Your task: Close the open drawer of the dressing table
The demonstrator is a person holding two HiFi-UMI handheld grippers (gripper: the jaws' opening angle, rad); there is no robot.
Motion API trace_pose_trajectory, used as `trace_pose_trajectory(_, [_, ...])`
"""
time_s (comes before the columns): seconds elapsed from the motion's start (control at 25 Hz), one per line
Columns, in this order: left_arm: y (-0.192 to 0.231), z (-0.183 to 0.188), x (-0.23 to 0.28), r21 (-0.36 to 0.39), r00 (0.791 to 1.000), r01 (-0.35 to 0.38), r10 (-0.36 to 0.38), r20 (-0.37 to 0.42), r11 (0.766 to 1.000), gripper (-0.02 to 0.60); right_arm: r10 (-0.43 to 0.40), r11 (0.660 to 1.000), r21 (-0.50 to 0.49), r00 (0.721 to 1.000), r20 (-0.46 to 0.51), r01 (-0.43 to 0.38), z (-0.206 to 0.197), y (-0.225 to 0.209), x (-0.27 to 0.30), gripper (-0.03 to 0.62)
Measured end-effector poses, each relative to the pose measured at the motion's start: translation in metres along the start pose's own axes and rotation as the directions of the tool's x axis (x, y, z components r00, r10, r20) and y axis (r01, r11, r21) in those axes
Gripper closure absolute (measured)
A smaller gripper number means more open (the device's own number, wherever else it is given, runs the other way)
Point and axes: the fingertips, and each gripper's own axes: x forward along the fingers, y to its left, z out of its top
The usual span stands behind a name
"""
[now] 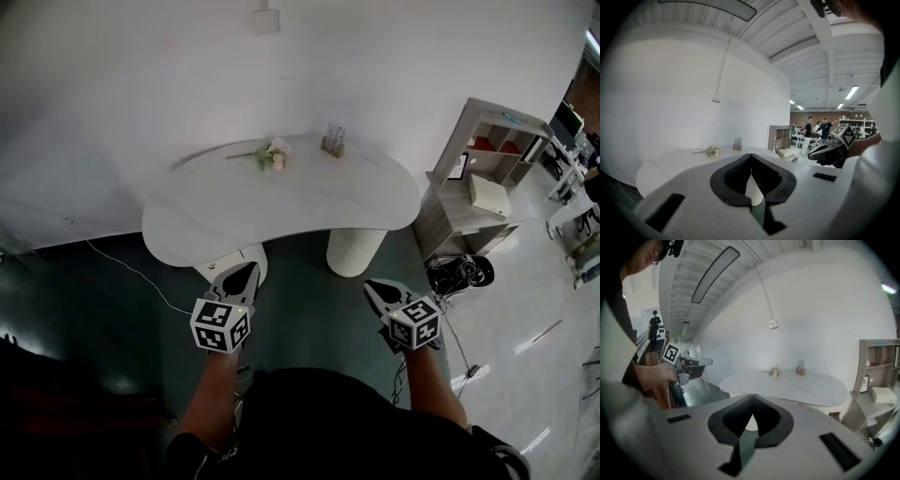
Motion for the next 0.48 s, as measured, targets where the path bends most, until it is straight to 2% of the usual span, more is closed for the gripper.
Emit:
trace_pose_trajectory(0.16, [0.017,0.023,-0.01,0.057,0.999,0.02,-0.022,0.023,0.998,0.574,-0.042,0.999,-0.014,0.997,0.069,0.043,0.027,0.004,0.006,0.589])
trace_pose_trajectory(0.32, [0.035,0.035,-0.017,0.085,0.999,0.039,-0.042,0.032,0.996,0.574,-0.108,0.992,-0.045,0.981,0.161,0.116,0.06,0.006,0.011,0.589])
trace_pose_trajectory(0.48, [0.058,0.043,-0.025,0.087,0.999,0.031,-0.034,0.029,0.996,0.574,-0.043,0.998,-0.043,0.969,0.244,0.056,0.096,0.033,0.019,0.591])
